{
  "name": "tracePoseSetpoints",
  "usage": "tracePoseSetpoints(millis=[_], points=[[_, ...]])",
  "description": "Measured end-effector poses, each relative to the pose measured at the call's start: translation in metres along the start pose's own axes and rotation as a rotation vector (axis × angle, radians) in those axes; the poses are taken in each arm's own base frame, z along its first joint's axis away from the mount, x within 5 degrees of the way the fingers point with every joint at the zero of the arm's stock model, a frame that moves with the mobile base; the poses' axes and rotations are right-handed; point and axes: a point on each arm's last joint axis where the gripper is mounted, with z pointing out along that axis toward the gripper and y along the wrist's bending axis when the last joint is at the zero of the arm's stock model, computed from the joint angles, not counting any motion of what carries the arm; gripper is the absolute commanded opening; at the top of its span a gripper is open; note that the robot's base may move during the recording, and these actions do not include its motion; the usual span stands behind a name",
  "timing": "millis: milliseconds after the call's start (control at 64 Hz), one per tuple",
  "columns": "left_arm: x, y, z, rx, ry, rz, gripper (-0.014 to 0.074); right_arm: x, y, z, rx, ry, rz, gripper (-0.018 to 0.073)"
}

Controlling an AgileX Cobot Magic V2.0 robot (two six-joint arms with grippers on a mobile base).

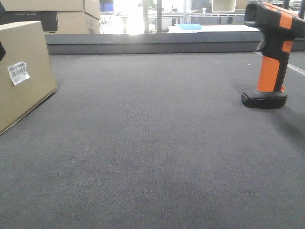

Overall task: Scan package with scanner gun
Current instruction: 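Lower the box onto the felt and release it with the left gripper, then open the right gripper and back it away from the scanner gun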

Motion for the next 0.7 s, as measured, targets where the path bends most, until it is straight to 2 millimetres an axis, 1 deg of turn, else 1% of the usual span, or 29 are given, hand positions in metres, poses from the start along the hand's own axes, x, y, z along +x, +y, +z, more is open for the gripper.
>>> tracePoseSetpoints(millis=[172, 219, 250, 375, 485, 641, 703], points=[[0.0000, 0.0004, 0.0000, -0.004, 0.000, -0.036, -0.0106, 0.0012, -0.0002, 0.0000, 0.002, 0.014, 0.000, 0.0559], [0.0000, 0.0005, 0.0000, -0.005, 0.000, -0.040, -0.0086, 0.0012, -0.0002, 0.0000, 0.002, 0.014, 0.000, 0.0559], [0.0000, 0.0005, 0.0000, -0.005, 0.000, -0.040, -0.0057, 0.0012, -0.0002, 0.0000, 0.002, 0.014, 0.000, 0.0559], [0.0003, 0.0007, 0.0000, -0.008, 0.003, -0.039, 0.0090, 0.0012, -0.0002, 0.0000, 0.002, 0.014, 0.000, 0.0559], [0.0003, 0.0008, 0.0000, -0.009, 0.003, -0.038, 0.0245, 0.0013, -0.0002, 0.0000, 0.002, 0.014, 0.000, 0.0559], [0.0004, 0.0013, 0.0000, -0.015, 0.005, -0.032, 0.0498, 0.0015, -0.0002, 0.0000, 0.003, 0.016, 0.000, 0.0559], [0.0010, 0.0023, 0.0000, -0.025, 0.011, -0.022, 0.0549, 0.0015, -0.0002, 0.0000, 0.003, 0.016, 0.000, 0.0559]])
